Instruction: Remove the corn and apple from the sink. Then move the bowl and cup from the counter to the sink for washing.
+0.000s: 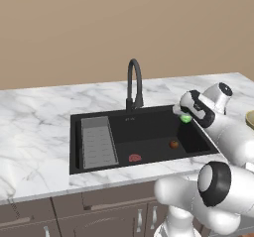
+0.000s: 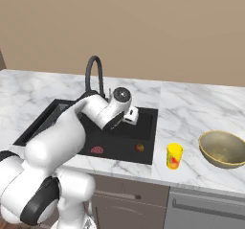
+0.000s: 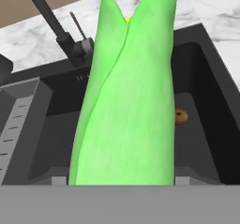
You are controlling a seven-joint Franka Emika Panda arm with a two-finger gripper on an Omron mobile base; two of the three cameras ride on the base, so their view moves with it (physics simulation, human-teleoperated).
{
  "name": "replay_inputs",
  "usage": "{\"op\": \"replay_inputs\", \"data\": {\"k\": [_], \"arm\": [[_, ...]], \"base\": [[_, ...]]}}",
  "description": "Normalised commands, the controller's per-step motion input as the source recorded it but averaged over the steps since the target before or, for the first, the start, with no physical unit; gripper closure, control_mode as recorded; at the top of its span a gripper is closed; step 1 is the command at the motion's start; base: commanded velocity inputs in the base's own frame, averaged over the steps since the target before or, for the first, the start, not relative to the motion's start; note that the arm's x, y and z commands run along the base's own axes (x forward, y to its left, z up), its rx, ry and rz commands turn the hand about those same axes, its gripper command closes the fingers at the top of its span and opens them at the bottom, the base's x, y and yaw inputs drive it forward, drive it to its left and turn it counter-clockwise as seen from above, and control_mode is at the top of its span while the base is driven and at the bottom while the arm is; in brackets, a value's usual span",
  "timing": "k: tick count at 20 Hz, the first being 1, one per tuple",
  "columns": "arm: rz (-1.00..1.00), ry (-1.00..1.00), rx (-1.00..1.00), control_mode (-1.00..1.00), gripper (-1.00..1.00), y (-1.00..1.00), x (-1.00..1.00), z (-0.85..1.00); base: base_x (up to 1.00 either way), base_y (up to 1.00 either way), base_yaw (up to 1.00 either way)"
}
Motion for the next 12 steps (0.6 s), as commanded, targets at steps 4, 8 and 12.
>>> {"op": "replay_inputs", "data": {"k": [4, 8, 12], "arm": [[0.00, 0.00, -0.05, -1.00, 1.00, -0.03, -0.27, 0.40], [0.00, 0.00, -0.08, -1.00, 1.00, -0.01, -0.31, 0.33], [-0.03, 0.00, -0.10, -1.00, 1.00, 0.00, -0.38, 0.23]], "base": [[0.00, 0.00, 0.00], [0.00, 0.00, 0.00], [0.00, 0.00, 0.00]]}}
